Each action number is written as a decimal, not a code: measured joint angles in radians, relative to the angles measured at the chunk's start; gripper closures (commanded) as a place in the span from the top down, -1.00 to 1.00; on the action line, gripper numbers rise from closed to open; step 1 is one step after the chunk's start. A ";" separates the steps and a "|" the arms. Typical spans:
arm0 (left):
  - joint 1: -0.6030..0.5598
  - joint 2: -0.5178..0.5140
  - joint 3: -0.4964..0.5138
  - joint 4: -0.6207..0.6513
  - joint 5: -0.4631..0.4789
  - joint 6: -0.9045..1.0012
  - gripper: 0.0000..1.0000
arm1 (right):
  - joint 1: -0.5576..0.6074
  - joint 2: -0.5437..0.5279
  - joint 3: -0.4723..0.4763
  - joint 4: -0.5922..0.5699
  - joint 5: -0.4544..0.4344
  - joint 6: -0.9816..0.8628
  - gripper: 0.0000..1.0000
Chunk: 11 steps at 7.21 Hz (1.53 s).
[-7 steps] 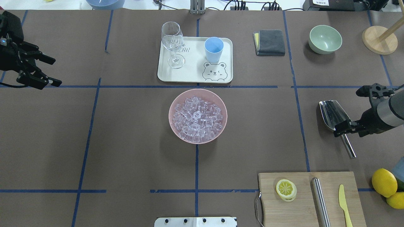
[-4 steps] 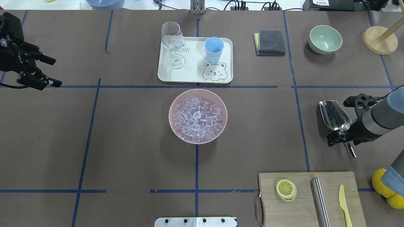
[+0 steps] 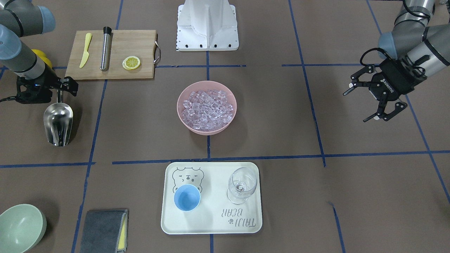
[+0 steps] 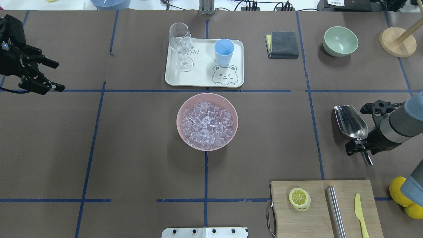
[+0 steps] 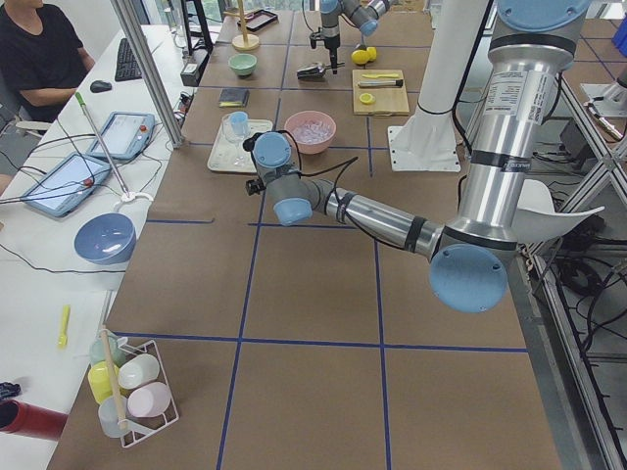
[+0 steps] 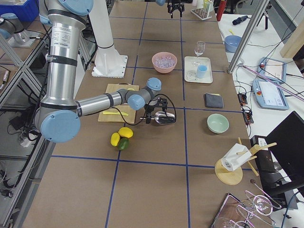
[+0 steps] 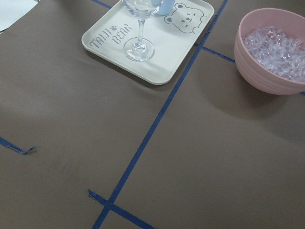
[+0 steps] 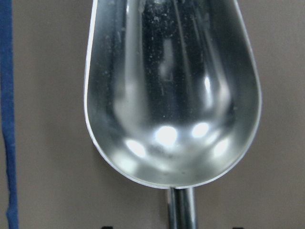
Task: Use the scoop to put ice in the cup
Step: 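Lower the right gripper onto the metal scoop handle and close it, then lift the scoop toward the pink bowl while the left gripper approaches the bowl rim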
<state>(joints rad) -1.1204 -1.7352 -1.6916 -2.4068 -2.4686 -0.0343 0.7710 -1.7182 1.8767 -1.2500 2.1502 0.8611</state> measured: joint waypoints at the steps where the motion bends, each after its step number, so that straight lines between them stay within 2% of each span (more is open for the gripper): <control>1: 0.000 0.000 0.004 -0.007 0.001 -0.001 1.00 | 0.003 -0.007 -0.002 0.002 0.002 -0.013 -0.80; 2: 0.000 0.000 0.005 -0.009 0.002 0.000 1.00 | 0.005 -0.009 -0.002 0.003 0.001 -0.020 -1.00; 6: 0.001 -0.001 0.001 -0.013 0.002 0.000 1.00 | 0.027 -0.008 0.021 0.003 0.001 -0.022 -1.00; 9: 0.010 -0.035 -0.005 -0.015 0.002 0.001 1.00 | 0.081 0.009 0.150 -0.001 -0.017 -0.039 -1.00; 11: 0.077 -0.057 -0.004 -0.043 0.004 -0.002 1.00 | 0.109 0.058 0.202 -0.004 -0.030 -0.176 -1.00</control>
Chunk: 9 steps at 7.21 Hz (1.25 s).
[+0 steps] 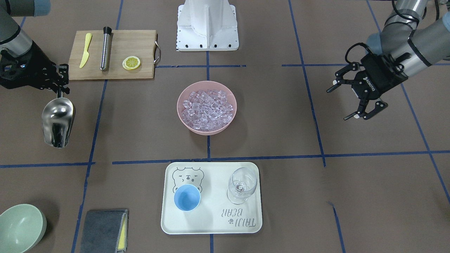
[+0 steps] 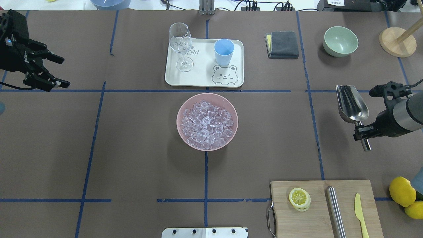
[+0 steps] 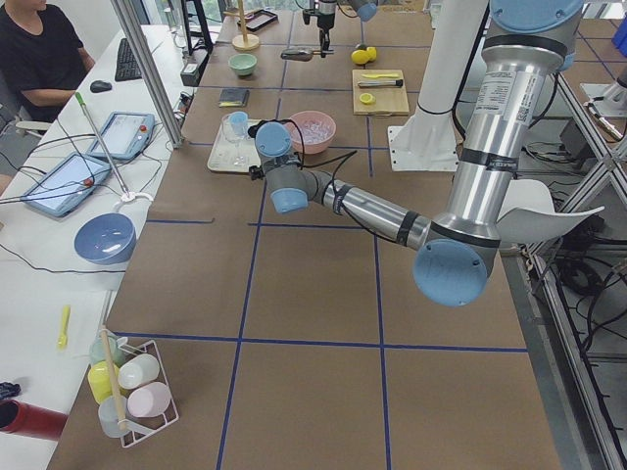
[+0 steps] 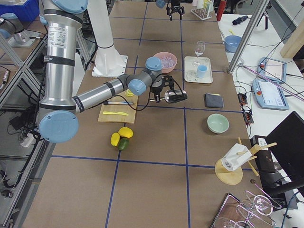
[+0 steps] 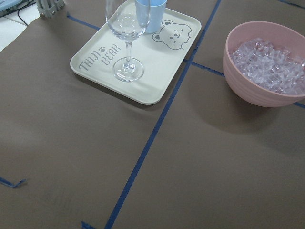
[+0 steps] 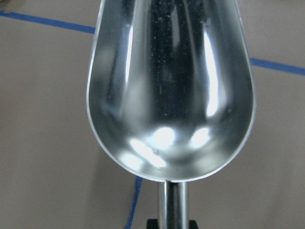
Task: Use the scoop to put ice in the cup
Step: 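Lift the scoop toward the pink bowl while the left gripper approaches the bowl rim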
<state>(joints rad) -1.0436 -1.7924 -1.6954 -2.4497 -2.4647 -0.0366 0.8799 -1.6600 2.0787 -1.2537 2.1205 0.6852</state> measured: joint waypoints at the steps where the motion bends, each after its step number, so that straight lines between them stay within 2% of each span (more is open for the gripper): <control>1: 0.021 -0.005 -0.001 -0.008 0.000 -0.003 1.00 | 0.009 0.018 0.009 -0.001 -0.003 -0.113 -1.00; 3: 0.034 -0.014 -0.006 -0.013 0.000 -0.030 1.00 | 0.031 0.054 0.016 -0.006 -0.006 -0.213 -1.00; 6: 0.042 -0.029 -0.009 -0.014 0.000 -0.064 1.00 | 0.076 0.111 0.016 -0.023 -0.008 -0.223 -1.00; 9: 0.050 -0.031 -0.009 -0.014 0.000 -0.080 1.00 | 0.084 0.185 0.019 -0.125 -0.053 -0.226 -1.00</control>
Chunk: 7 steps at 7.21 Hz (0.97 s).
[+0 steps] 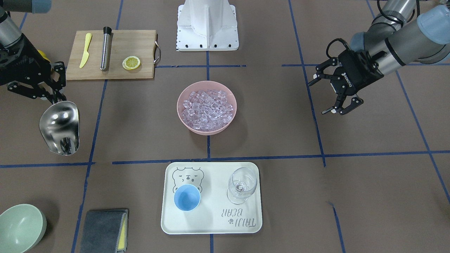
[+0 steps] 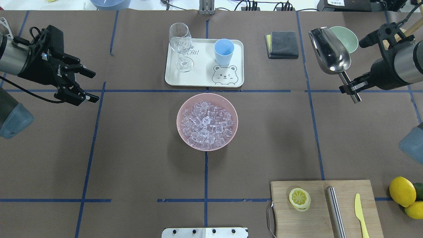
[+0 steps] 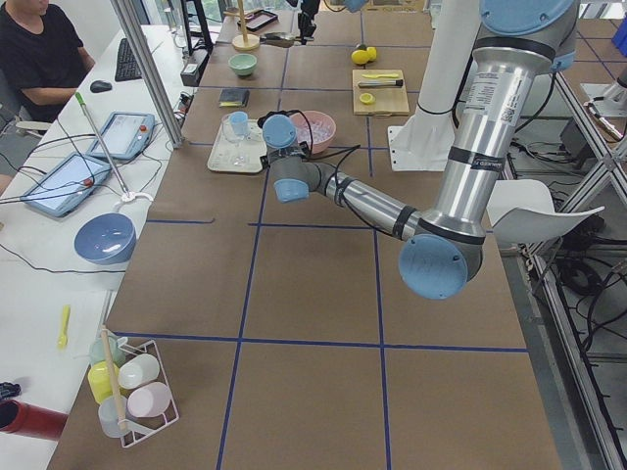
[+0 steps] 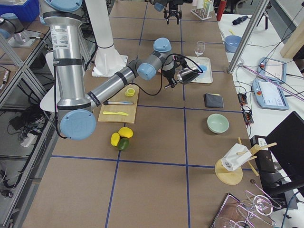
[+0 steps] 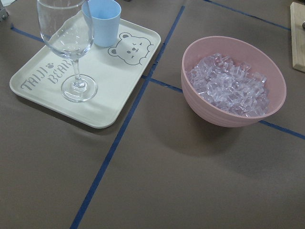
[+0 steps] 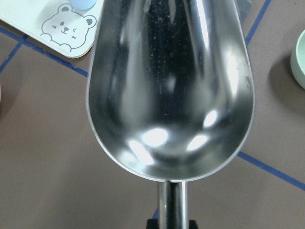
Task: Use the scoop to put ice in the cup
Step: 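Lift the scoop toward the pink bowl while the left gripper approaches the bowl rim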
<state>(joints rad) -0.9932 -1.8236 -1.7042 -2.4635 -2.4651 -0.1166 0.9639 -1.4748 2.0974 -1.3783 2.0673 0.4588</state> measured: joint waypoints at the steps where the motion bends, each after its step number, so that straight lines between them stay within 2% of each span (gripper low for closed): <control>1: 0.001 -0.002 0.001 0.000 0.000 -0.001 1.00 | -0.034 0.007 0.001 -0.010 -0.066 -0.006 -1.00; 3: 0.007 -0.013 0.005 0.000 0.000 -0.002 1.00 | -0.090 0.012 0.008 -0.024 -0.178 -0.070 -1.00; 5: 0.037 -0.044 0.008 0.001 0.020 0.004 1.00 | -0.107 0.013 0.032 -0.037 -0.223 -0.295 -1.00; 6: 0.079 -0.058 0.005 0.001 0.081 0.008 1.00 | -0.120 0.015 0.049 -0.090 -0.224 -0.392 -1.00; 7: 0.130 -0.075 0.005 0.002 0.158 0.010 1.00 | -0.131 0.051 0.071 -0.224 -0.225 -0.483 -1.00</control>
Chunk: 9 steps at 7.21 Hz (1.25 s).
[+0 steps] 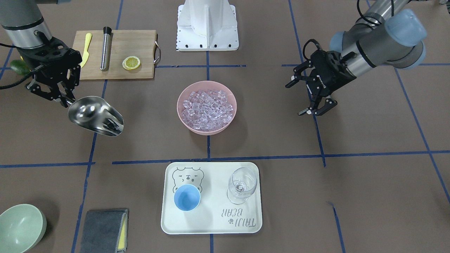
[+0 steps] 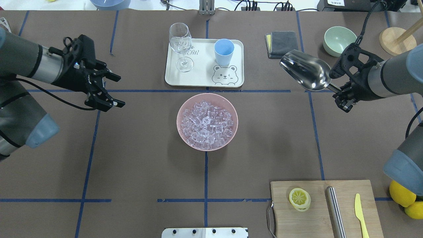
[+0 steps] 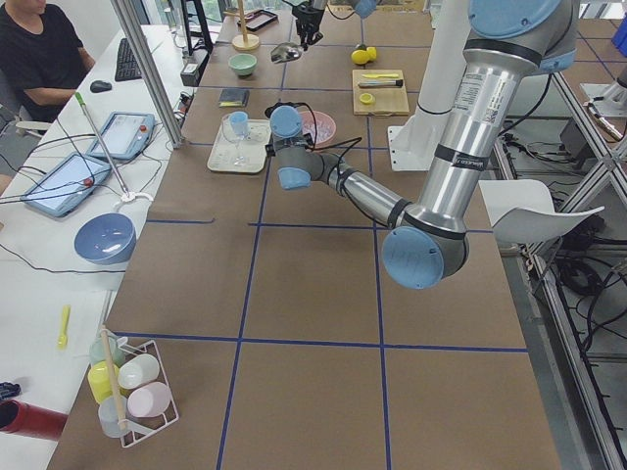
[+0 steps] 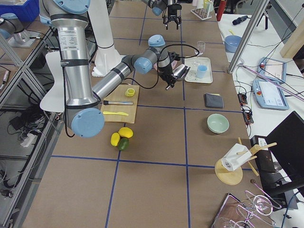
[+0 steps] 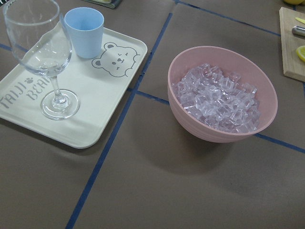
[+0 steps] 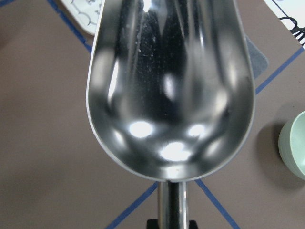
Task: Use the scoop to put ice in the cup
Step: 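Lift the scoop toward the pink bowl while the left gripper approaches the bowl rim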
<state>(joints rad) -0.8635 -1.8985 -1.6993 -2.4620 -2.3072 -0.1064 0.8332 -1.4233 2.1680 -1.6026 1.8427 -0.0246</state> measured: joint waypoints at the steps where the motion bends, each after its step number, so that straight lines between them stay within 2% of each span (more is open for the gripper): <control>1: 0.042 -0.015 0.003 -0.001 0.051 0.002 1.00 | -0.012 0.111 0.015 -0.233 -0.004 -0.079 -1.00; 2: 0.071 -0.025 0.007 -0.004 0.073 0.003 1.00 | -0.042 0.252 0.016 -0.479 -0.020 -0.124 -1.00; 3: 0.096 -0.031 0.011 -0.007 0.082 0.003 1.00 | -0.085 0.341 0.013 -0.623 -0.056 -0.141 -1.00; 4: 0.122 -0.033 0.017 -0.009 0.098 0.003 1.00 | -0.137 0.376 0.009 -0.681 -0.104 -0.147 -1.00; 6: 0.182 -0.035 0.039 -0.042 0.176 0.003 1.00 | -0.217 0.401 -0.010 -0.713 -0.193 -0.150 -1.00; 9: 0.250 -0.045 0.078 -0.071 0.260 0.004 1.00 | -0.251 0.493 -0.069 -0.828 -0.240 -0.219 -1.00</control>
<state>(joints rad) -0.6131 -1.9439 -1.6214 -2.5328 -2.0473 -0.1025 0.5821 -0.9303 2.0993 -2.4308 1.6028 -0.2433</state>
